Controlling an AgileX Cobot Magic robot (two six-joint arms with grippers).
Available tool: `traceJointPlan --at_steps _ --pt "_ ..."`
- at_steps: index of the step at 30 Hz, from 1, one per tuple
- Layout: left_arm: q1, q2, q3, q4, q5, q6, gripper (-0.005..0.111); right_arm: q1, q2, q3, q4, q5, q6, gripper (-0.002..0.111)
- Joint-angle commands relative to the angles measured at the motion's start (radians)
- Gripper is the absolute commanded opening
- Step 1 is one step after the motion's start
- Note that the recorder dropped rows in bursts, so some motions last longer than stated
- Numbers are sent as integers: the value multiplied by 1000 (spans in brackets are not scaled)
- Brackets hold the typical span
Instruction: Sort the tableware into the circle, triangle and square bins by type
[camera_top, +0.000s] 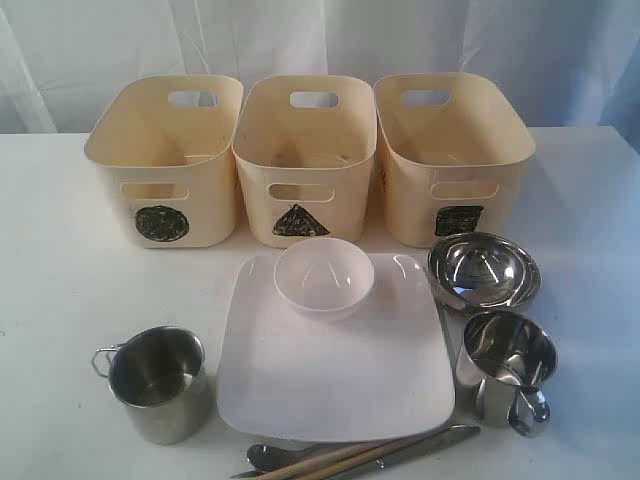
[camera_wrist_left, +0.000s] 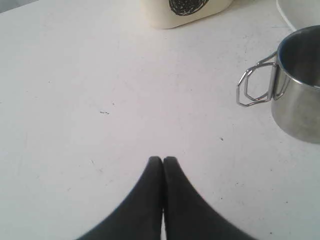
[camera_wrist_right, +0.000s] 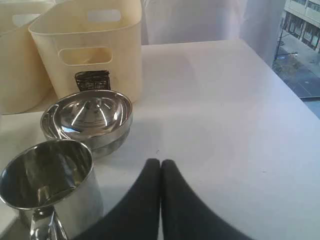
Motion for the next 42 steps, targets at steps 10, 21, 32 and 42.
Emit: traceJointPlan --at_steps 10,21,32,42 --pt "-6 -5 4 -2 0 -2 0 3 -6 5 0 -4 -4 0" --pt "-6 -5 4 -2 0 -2 0 3 -6 5 0 -4 -4 0" --pt "-6 -5 4 -2 0 -2 0 3 -6 5 8 -168 65 0" --pt "-6 -5 4 -2 0 -2 0 3 -6 5 10 -448 410 0"
